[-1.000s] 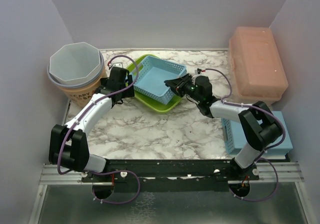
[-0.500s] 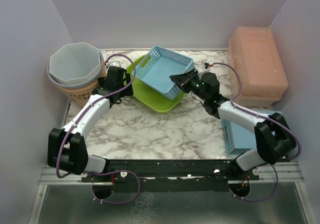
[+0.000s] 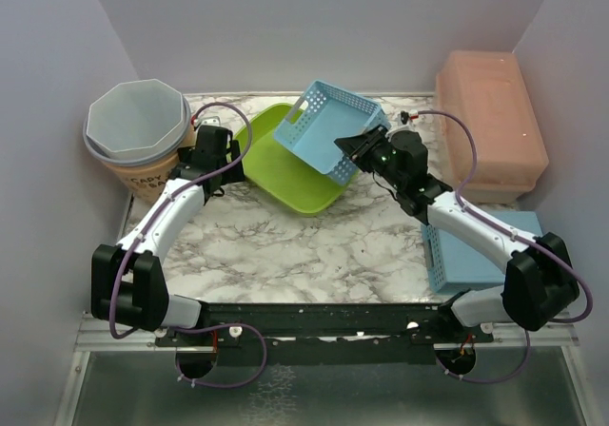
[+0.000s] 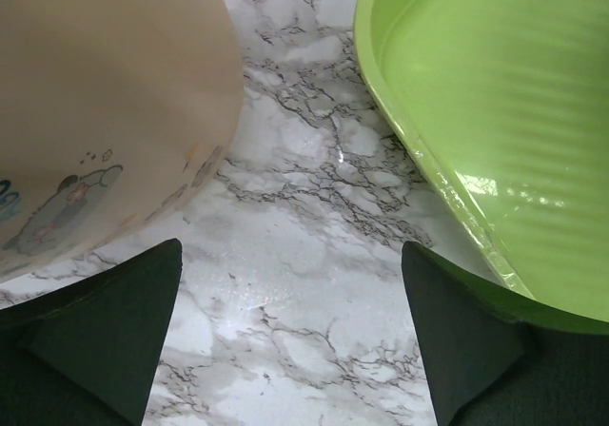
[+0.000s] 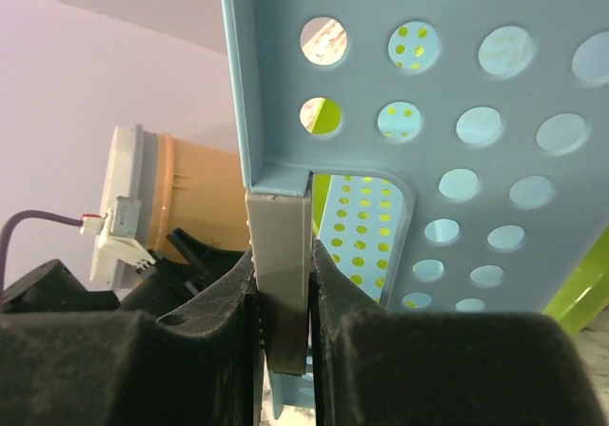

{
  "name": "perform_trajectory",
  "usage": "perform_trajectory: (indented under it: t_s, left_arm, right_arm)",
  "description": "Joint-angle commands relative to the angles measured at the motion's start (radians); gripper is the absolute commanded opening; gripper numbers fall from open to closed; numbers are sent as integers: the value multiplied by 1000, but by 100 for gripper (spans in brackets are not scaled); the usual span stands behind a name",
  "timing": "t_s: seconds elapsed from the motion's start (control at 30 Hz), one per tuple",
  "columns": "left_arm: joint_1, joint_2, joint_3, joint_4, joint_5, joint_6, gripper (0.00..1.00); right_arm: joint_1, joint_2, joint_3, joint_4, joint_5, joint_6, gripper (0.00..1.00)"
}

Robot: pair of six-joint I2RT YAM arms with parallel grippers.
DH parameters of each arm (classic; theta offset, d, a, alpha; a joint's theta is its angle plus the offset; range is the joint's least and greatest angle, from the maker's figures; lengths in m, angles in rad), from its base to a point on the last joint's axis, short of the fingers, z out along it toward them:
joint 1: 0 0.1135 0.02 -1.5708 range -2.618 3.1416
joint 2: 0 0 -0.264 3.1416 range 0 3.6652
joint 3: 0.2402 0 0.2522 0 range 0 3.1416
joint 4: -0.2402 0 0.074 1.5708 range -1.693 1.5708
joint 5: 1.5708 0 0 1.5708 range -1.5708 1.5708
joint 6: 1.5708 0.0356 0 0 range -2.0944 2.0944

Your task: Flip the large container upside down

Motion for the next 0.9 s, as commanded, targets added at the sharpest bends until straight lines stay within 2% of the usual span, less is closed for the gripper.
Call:
perform_trajectory:
  t_s: [0.0, 0.27, 0.5, 0.7, 0.87]
  left_arm:
    - [13, -6, 9, -11, -39, 19, 99]
    - [12, -92, -74, 78, 234, -50, 99]
    - [10, -105, -152, 147, 362, -171, 99]
    - [-13, -109, -183, 204, 387, -276, 99]
    - [-52, -98, -192, 242, 341, -345, 99]
  right_arm:
    - [-5, -26, 76, -60, 52, -87, 20]
    - [-5, -42, 168, -157, 92, -270, 19]
    - [-5, -49, 180, -146, 69, -314, 15]
    - [-5, -69, 233, -184, 162, -489, 15]
    - [-5, -86, 272, -193, 234, -660, 15]
